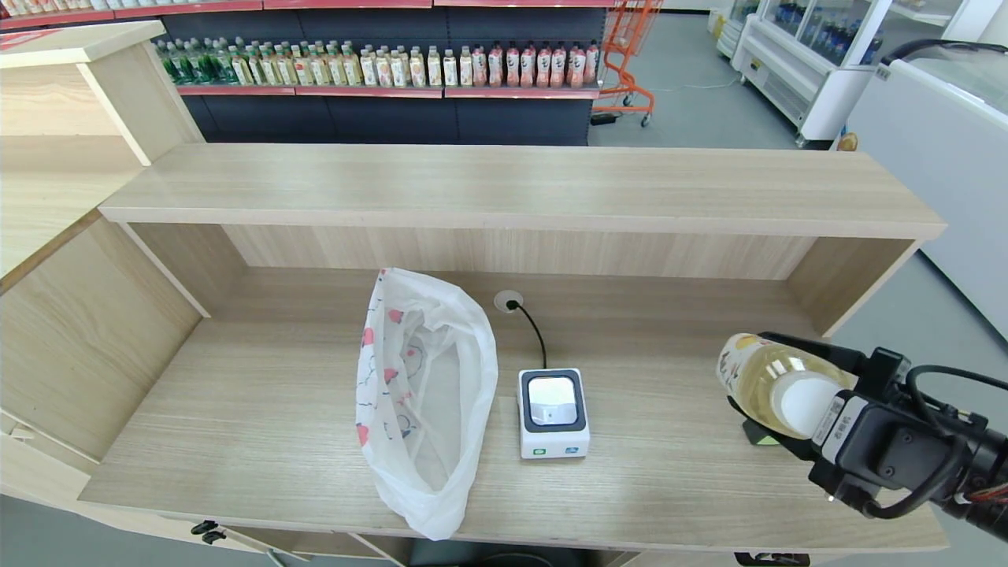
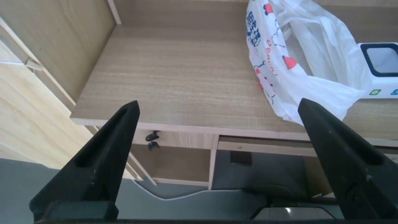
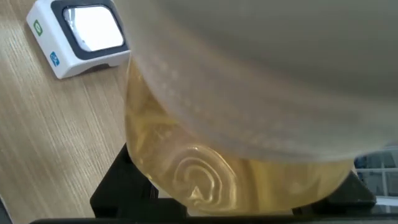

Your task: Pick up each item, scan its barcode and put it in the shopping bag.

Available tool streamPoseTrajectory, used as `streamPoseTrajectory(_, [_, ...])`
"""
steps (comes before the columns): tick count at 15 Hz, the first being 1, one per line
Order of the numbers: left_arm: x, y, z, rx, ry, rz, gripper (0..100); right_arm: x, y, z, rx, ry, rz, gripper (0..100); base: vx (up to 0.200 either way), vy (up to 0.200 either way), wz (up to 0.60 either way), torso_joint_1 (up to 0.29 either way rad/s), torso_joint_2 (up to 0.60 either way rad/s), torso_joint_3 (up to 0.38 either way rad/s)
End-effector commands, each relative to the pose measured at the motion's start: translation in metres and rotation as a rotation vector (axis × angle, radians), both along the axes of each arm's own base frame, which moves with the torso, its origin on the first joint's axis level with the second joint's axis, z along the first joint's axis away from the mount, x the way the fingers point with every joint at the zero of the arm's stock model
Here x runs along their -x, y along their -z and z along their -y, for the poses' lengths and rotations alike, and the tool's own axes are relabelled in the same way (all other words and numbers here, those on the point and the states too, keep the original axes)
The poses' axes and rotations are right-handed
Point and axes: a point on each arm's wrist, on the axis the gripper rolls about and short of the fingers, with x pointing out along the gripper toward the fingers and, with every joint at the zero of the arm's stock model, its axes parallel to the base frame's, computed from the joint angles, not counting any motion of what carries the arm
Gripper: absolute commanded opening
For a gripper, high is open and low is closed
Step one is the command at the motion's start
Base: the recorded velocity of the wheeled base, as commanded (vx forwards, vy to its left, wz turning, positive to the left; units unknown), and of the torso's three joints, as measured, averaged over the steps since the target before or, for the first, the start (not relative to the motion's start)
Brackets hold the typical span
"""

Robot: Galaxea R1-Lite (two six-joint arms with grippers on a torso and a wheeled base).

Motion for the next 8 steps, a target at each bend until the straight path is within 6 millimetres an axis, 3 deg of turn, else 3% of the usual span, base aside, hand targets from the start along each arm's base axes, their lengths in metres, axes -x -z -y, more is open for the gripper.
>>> streamPoseTrajectory(1, [0.0,0.0,0.0,0.0,0.0,0.0,100,0.004,-0.002,0.001,-0.002,0.001,0.016,0,0.0,0.0,0.0,0.0,0.0,0.0])
streamPoseTrajectory(8, [0.0,0.001,0.0,-0.002,0.0,-0.002,100,0.02,-0.004,0.008,-0.016,-0.002,0.041,0,0.0,0.0,0.0,0.0,0.0,0.0])
